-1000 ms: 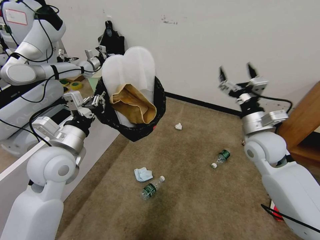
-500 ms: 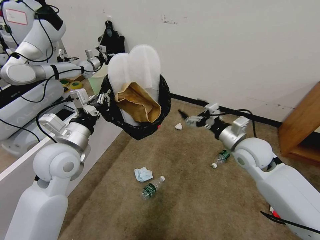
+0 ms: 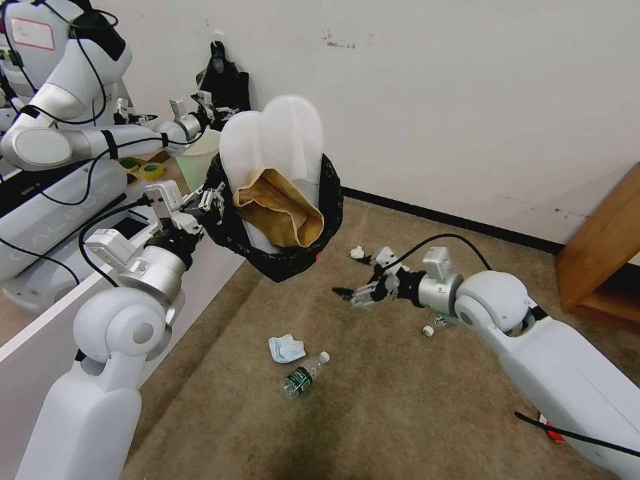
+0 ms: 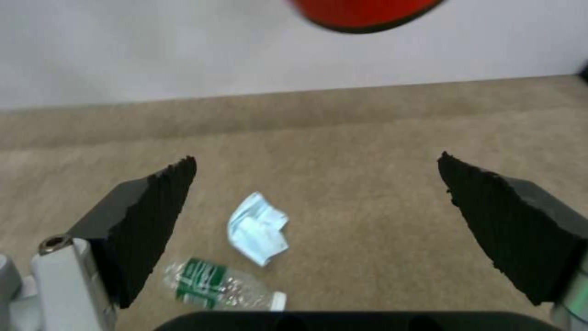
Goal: Pick up the trash bin, then pick up the garbage from the floor and place it into the trash bin.
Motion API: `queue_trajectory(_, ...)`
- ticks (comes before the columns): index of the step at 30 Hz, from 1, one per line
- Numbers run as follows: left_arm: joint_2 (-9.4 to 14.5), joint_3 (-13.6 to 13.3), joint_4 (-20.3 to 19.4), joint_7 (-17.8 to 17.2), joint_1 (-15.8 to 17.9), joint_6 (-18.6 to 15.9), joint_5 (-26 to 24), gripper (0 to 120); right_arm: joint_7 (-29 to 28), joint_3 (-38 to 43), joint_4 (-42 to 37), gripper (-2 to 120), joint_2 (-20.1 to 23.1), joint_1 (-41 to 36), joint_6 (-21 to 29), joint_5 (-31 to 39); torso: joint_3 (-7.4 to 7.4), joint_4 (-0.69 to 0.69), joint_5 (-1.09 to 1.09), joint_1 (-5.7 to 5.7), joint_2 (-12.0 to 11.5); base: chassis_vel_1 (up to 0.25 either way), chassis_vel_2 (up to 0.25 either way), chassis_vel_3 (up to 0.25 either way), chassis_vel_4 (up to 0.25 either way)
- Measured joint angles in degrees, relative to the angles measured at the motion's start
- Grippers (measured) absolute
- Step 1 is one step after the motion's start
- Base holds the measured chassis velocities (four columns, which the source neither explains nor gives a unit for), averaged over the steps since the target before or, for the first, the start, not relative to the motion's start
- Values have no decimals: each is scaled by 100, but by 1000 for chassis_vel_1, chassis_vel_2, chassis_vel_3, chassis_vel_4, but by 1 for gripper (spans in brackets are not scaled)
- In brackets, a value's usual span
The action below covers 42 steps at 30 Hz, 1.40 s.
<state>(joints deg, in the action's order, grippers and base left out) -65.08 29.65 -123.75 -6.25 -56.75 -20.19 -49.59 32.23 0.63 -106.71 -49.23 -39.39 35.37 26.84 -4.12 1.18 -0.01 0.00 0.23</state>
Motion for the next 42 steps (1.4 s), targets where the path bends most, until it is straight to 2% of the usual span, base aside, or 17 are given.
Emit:
queue_trajectory(2, -3, -3, 3, 2, -1, 0, 2, 4, 86, -36, 28, 100, -11, 39, 0, -49, 0, 1, 0, 0, 0, 0, 0, 0, 0)
queue_trajectory(5, -11, -4, 29, 23, 2, 0, 6, 4, 516, -432, 267, 100, -60, 359, -157, -433, 0, 2, 1, 0, 0, 0, 0, 0, 0)
queue_trajectory(12, -12, 3, 85, 41, 10, 5, 12, 4, 830, -967, 622, 100, -163, 641, -550, -826, 0, 0, 1, 0, 0, 0, 0, 0, 0)
queue_trajectory(14, -38, -21, 102, 59, 10, 13, 28, 4, 1067, -1301, 847, 100, -230, 810, -956, -1312, 0, 1, 1, 0, 0, 0, 0, 0, 0)
queue_trajectory(18, -60, -23, 118, 67, 15, 17, 39, 4, 1207, -1457, 972, 100, -271, 916, -1210, -1507, 0, 2, 0, 0, 0, 0, 0, 0, 0)
queue_trajectory(21, -73, -24, 133, 82, 24, 26, 47, 4, 1626, -1651, 1256, 100, -358, 1129, -1707, -1865, 0, 2, 0, 0, 0, 0, 0, 0, 0)
queue_trajectory(24, -77, -24, 139, 88, 24, 34, 53, 4, 1842, -1702, 1383, 100, -397, 1202, -1919, -1903, 0, 2, 1, 0, 0, 0, 0, 0, 0)
queue_trajectory(27, -88, -24, 161, 111, 13, 49, 73, 4, 2694, -1780, 1907, 100, -612, 1453, -2793, -2234, 0, 2, 0, 0, 0, 0, 0, 0, 0)
queue_trajectory(32, -88, -26, 186, 116, 22, 55, 77, 4, 3145, -1837, 2301, 100, -872, 1740, -3297, -2548, 0, 2, 0, 0, 0, 0, 0, 0, 0)
queue_trajectory(37, -97, -29, 204, 118, 28, 58, 81, 4, 3461, -2034, 2590, 100, -1148, 1992, -3490, -2575, 0, 0, -1, 0, 0, 0, 0, 0, 0)
queue_trajectory(39, -97, -30, 221, 133, 11, 64, 86, 4, 3784, -2216, 2703, 100, -1301, 2143, -3571, -2557, 0, 1, 1, 0, 0, 0, 0, 0, 0)
queue_trajectory(42, -97, -29, 236, 141, 9, 69, 96, 4, 3945, -2320, 2751, 100, -1358, 2231, -3596, -2571, 0, 2, -1, 0, 0, 0, 0, 0, 0)
